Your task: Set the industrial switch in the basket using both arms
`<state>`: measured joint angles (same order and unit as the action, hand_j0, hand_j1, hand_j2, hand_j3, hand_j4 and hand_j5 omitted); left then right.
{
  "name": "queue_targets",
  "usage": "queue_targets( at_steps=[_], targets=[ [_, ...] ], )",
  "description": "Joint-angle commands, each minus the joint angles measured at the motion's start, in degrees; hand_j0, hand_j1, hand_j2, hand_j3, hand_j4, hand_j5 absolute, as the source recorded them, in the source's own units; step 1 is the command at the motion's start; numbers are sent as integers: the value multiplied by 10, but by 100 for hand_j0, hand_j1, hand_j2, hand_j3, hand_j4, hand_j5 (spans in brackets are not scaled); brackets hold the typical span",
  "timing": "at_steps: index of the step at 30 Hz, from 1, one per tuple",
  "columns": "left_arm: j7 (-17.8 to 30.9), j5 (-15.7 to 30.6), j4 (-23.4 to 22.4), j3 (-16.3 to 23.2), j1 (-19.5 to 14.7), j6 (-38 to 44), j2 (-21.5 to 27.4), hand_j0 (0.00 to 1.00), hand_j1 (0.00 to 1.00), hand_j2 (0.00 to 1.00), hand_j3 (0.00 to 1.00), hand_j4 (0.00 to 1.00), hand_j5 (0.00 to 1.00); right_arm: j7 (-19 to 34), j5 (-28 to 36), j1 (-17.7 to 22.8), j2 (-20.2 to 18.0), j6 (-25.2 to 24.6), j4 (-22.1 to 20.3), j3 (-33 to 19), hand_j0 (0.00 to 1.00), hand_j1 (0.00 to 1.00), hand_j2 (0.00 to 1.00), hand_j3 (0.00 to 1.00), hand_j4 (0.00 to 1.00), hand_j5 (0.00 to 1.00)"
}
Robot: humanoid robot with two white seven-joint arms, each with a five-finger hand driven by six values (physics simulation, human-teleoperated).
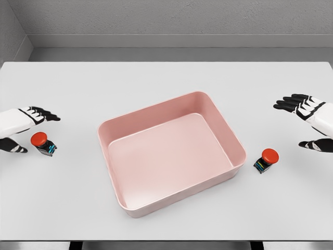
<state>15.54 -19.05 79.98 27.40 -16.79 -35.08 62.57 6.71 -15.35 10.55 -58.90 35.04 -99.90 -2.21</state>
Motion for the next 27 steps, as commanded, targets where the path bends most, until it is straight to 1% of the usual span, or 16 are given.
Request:
queue_targets(
  at_steps=[1,7,8,10,11,12,15,17,19,20,22,23,25,27],
  targets=[
    [-1,3,2,0,0,1,3,100,100,100,100,100,100,0,3,0,-1,0,0,0,100,100,100,100,100,100],
    [0,2,2,0,2,1,2,100,100,100,100,100,100,-1,2,3,-4,0,6,-2,100,100,100,100,100,100],
    [1,0,2,1,8,1,2,100,100,100,100,100,100,7,-5,4,-4,0,7,-3,100,100,100,100,100,100],
    [1,-7,3,1,11,1,1,100,100,100,100,100,100,68,-11,3,-8,0,4,-5,100,100,100,100,100,100],
    [1,-14,3,1,11,1,0,100,100,100,100,100,100,110,-11,-1,-8,0,4,-5,100,100,100,100,100,100],
    [1,-19,3,1,11,1,0,100,100,100,100,100,100,138,-11,-3,-5,0,5,-5,100,100,100,100,100,100],
    [1,-22,11,5,12,1,-3,100,100,100,100,100,100,146,-28,-12,-6,0,8,-6,100,100,100,100,100,100],
    [0,-22,12,13,11,1,-6,100,100,100,100,100,100,149,-28,-13,-6,0,6,-6,100,100,100,100,100,100],
    [0,-22,15,13,11,1,-7,100,100,100,100,100,100,178,-28,-18,-7,0,6,-5,100,100,100,100,100,100],
    [-1,-22,15,13,11,1,-9,100,100,100,100,100,100,201,-28,-25,-7,0,2,-2,100,100,100,100,100,100],
    [-1,-22,19,13,9,1,-10,100,100,100,100,100,100,219,-29,-33,-3,0,-5,1,100,100,100,100,100,100],
    [-2,-22,21,13,8,1,-11,100,100,100,100,100,100,227,-29,-41,-2,0,-5,5,100,100,100,100,100,100],
    [-2,-22,23,17,4,1,-13,100,100,100,100,100,100,234,-30,-65,-1,0,-5,32,100,100,100,100,100,100],
    [-2,-22,23,17,2,1,-17,100,100,100,100,100,100,234,-29,-75,0,0,-5,45,100,100,100,100,100,100]
  ],
)
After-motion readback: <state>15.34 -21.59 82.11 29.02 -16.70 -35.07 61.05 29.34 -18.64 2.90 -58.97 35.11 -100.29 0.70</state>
